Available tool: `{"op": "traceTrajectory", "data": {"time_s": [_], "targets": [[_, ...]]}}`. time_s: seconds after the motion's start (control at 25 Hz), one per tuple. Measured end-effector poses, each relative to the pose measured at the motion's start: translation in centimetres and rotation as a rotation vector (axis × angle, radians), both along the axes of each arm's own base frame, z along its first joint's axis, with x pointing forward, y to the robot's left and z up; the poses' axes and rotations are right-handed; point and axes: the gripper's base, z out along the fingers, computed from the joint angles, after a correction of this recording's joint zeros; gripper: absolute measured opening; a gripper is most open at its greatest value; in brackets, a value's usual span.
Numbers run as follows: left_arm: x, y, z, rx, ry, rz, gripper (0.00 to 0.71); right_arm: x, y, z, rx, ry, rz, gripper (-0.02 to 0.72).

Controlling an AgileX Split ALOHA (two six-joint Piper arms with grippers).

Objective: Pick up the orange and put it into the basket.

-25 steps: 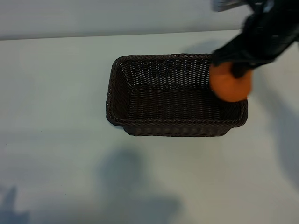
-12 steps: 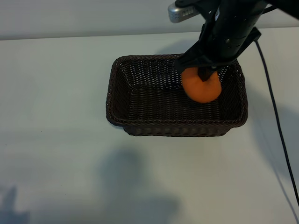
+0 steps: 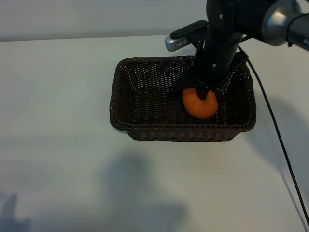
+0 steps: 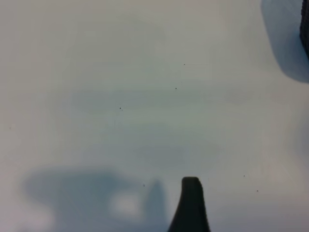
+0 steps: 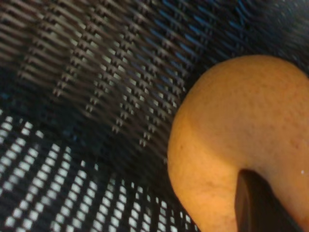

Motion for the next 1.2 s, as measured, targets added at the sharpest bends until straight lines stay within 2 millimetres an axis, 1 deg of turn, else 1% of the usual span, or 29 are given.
{"op": "traceTrajectory", "data": {"time_s": [0.16,0.28,0.48,0.6,0.68,0.72,0.88,0.92,0.96,1.04,1.08,1.2], "targets": [[0.0,0.0,0.0,0.001,0.0,-0.001,0.595,0.4,0.2,-1.5,-0.004,0.016,-0.002,0.072],[0.0,0.0,0.0,0.001,0.0,-0.001,0.595,0.5,0.2,-2.1,-0.006,0.027,-0.003,0.072],[0.0,0.0,0.0,0.001,0.0,-0.001,0.594,0.5,0.3,-2.2,-0.006,0.029,-0.004,0.075],[0.0,0.0,0.0,0.001,0.0,-0.001,0.594,0.5,0.3,-2.2,-0.008,0.036,-0.004,0.111],[0.0,0.0,0.0,0.001,0.0,-0.001,0.594,0.4,0.2,-2.2,-0.011,0.048,-0.003,0.175],[0.0,0.0,0.0,0.001,0.0,-0.001,0.594,0.3,0.2,-2.2,-0.013,0.052,-0.003,0.228],[0.0,0.0,0.0,0.001,0.0,-0.001,0.594,0.1,0.1,-2.2,-0.022,0.08,-0.001,0.492],[0.0,0.0,0.0,0.001,0.0,-0.001,0.594,0.0,0.1,-2.2,-0.025,0.086,-0.001,0.552],[0.0,0.0,0.0,0.001,0.0,-0.001,0.594,0.0,0.1,-2.2,-0.027,0.092,-0.001,0.593],[0.0,0.0,0.0,0.001,0.0,-0.001,0.594,-0.1,0.0,-2.2,-0.032,0.105,0.0,0.647],[0.0,0.0,0.0,0.001,0.0,-0.001,0.594,-0.2,0.0,-2.3,-0.035,0.111,0.001,0.655],[0.0,0.0,0.0,0.0,0.0,0.0,0.594,-0.3,0.0,-2.3,-0.039,0.122,0.002,0.647]]}}
